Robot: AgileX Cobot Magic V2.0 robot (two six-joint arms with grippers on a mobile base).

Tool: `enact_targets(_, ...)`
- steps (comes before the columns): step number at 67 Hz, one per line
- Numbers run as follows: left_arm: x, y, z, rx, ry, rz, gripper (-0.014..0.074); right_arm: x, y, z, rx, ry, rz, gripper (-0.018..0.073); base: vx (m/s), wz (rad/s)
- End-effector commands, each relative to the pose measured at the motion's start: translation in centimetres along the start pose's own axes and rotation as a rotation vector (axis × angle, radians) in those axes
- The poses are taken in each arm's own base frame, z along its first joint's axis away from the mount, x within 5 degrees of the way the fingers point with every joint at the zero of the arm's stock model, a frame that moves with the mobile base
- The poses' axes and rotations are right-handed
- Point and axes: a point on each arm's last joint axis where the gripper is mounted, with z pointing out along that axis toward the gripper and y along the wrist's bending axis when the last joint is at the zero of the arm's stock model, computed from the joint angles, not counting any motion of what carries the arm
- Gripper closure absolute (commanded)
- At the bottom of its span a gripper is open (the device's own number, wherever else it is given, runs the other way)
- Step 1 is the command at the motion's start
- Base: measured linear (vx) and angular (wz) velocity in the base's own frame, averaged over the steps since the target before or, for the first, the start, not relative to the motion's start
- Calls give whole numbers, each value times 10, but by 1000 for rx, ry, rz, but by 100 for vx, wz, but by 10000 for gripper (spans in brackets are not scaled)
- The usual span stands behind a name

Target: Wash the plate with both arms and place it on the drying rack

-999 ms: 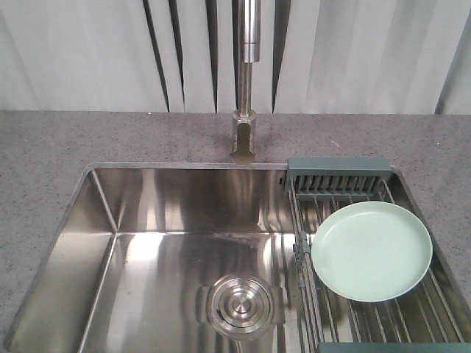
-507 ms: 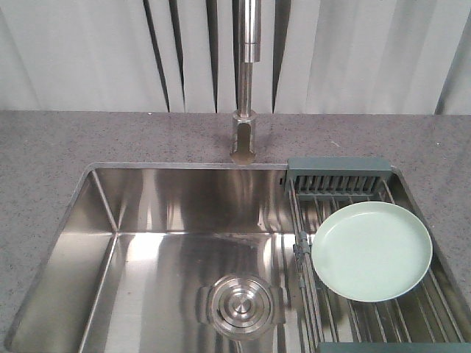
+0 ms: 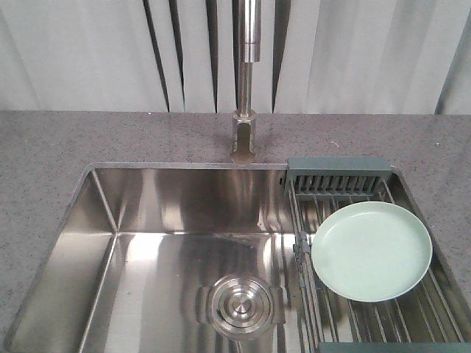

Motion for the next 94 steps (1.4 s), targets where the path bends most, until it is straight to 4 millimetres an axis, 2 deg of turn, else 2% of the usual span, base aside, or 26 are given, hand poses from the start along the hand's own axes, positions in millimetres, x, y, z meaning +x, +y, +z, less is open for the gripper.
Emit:
enact_targets(1, -17, -2, -3, 19, -142, -30, 603, -11, -1, -4, 11, -74, -6, 281, 0, 0)
enact_targets(13, -11, -2, -2, 29, -71, -24, 603, -11, -1, -4, 11, -74, -6, 281, 0, 0)
enact_targets(29, -11, -2, -2, 28, -76, 18, 603, -11, -1, -4, 11, -74, -6, 281, 0, 0)
enact_targets(49, -22, -3, -4, 37, -197, 12, 603, -11, -1, -4, 11, -74, -6, 281, 0, 0)
enact_targets(94, -22, -3, -4, 37, -195, 12, 603, -11, -1, -4, 11, -74, -6, 281, 0, 0)
